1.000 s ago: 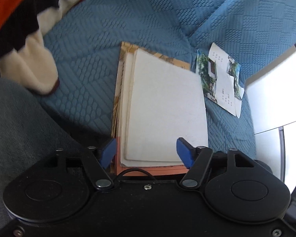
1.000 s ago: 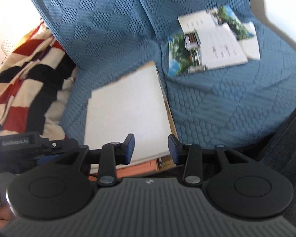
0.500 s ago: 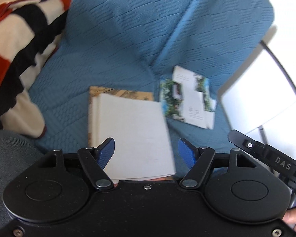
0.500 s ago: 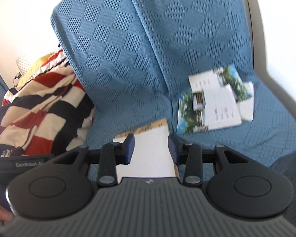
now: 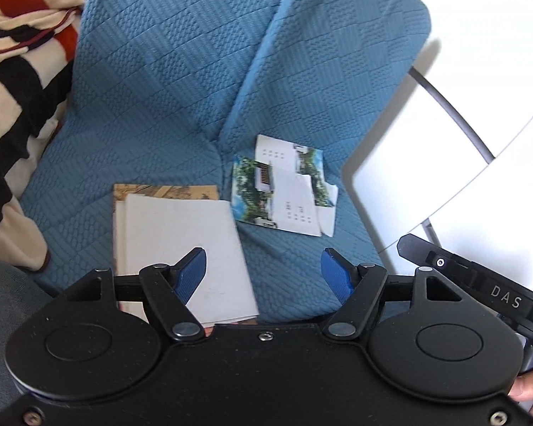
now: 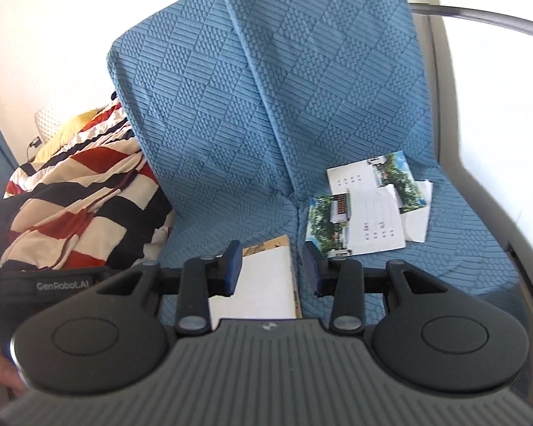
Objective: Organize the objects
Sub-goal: 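Raise the open right gripper and move it to the photo postcards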
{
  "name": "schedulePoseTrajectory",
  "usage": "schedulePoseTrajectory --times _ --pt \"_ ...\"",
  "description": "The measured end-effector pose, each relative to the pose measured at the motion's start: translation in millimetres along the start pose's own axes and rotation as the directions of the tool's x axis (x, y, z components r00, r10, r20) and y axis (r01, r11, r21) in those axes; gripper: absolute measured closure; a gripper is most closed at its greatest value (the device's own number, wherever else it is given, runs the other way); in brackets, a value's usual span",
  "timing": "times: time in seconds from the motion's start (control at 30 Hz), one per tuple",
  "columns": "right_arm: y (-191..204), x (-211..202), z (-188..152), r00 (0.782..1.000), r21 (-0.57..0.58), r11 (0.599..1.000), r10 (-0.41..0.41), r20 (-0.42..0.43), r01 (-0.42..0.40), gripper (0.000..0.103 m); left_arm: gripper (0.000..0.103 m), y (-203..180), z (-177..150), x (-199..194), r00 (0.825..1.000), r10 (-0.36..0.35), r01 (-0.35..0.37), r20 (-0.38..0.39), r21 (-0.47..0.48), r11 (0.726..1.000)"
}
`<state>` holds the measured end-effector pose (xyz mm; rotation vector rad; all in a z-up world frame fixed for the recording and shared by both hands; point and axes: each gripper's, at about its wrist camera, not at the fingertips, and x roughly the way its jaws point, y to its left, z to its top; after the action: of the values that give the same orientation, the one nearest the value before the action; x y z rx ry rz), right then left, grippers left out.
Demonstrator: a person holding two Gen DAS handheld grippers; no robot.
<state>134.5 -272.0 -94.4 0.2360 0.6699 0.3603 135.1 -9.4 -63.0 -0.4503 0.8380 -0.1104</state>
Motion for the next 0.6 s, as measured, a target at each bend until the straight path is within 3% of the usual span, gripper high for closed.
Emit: schedulePoseTrajectory --times 0.4,0.6 --pt "-25 -24 -13 0.996 0.024 0.996 -0.087 -0.018 0.087 0.062 0.031 -47 -14 8 0.999 -0.037 0.035 0.019 0.082 0.996" --pt "-39 -30 -18 0.994 0.05 0.993 -0.105 -0.028 0.106 0.062 0.021 -61 -21 13 0.999 -0.046 0.044 0.015 0.11 0.993"
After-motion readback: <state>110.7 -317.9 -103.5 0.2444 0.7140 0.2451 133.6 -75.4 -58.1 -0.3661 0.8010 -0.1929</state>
